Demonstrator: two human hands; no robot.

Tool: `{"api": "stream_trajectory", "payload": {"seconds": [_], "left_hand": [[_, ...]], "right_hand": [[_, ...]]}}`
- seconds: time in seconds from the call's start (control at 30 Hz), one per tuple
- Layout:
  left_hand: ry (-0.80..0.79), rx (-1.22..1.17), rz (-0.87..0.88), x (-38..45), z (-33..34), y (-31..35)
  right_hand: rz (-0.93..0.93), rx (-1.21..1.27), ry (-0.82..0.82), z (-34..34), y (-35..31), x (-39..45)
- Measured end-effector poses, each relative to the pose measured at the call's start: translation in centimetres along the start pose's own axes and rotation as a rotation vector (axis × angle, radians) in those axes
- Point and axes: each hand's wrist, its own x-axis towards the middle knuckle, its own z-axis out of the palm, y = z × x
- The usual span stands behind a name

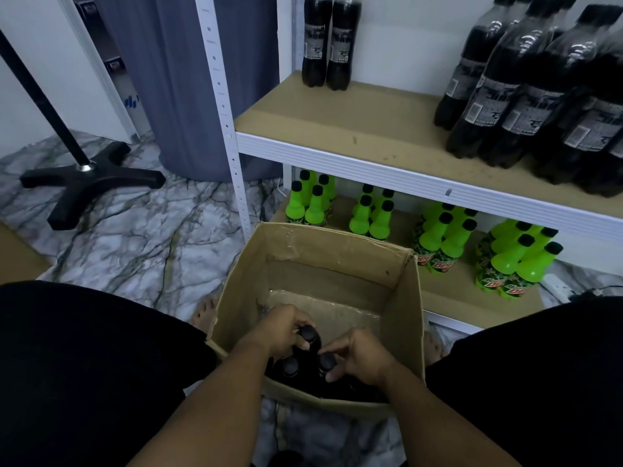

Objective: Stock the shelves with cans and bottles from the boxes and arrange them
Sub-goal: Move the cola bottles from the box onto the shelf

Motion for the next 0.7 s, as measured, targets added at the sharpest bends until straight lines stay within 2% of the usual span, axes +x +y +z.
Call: {"api": "stream_trajectory", "payload": {"seconds": [0.13, 0.4, 0.7], "left_hand": [[0.043, -0.087, 0.022, -0.5, -1.5, 1.2], [0.113, -0.201, 0.229, -0.5, -8.6, 9.4], [0.321, -0.294, 0.455, -0.9, -17.3, 21.4]], "right_hand": [[0.018, 0.157, 0.040, -2.1, -0.6, -0.6], [-0.154, 0.353, 0.192, -9.5, -4.9, -1.2], [-0.377, 0.349, 0.362, -21.5, -15.0, -2.7]]}}
